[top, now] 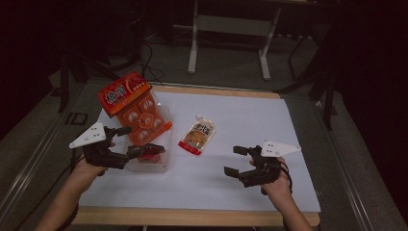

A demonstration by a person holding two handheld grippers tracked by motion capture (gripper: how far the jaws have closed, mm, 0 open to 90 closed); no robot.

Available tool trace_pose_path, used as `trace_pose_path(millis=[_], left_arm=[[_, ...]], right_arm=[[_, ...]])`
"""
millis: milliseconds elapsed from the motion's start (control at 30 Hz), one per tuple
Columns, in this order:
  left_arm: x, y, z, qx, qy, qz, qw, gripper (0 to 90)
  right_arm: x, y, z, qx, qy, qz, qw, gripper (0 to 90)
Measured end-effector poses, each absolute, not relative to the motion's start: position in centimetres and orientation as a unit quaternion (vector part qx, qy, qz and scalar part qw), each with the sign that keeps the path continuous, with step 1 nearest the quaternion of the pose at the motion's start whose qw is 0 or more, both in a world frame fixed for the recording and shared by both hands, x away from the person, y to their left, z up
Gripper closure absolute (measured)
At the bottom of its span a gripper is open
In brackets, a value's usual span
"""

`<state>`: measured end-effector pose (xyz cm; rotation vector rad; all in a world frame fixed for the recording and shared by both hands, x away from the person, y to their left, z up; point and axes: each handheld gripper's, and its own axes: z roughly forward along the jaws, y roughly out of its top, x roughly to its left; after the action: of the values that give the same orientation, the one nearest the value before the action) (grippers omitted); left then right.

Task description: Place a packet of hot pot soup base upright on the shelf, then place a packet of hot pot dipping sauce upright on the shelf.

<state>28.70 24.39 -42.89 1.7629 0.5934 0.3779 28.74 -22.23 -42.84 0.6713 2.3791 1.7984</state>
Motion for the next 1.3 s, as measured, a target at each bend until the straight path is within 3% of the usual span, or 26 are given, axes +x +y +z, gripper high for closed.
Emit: trace_pose_path(millis=[267,433,1300], left_arm=[[28.1,22.2,-42.3,0.761,0.245,0.165,0.577,3.2],[27.5,20.6,-42.0,0.764,0.226,0.160,0.583,4.0],[24.8,14.5,-43.6,0.784,0.188,0.149,0.572,4.0]], right_arm=[[28.8,-22.4,-42.8,0.222,0.779,0.584,0.048,15.2],[29.2,-22.6,-42.5,0.217,0.784,0.575,0.091,15.3],[33.7,-21.8,-43.2,0.287,0.781,0.540,0.123,11.9]])
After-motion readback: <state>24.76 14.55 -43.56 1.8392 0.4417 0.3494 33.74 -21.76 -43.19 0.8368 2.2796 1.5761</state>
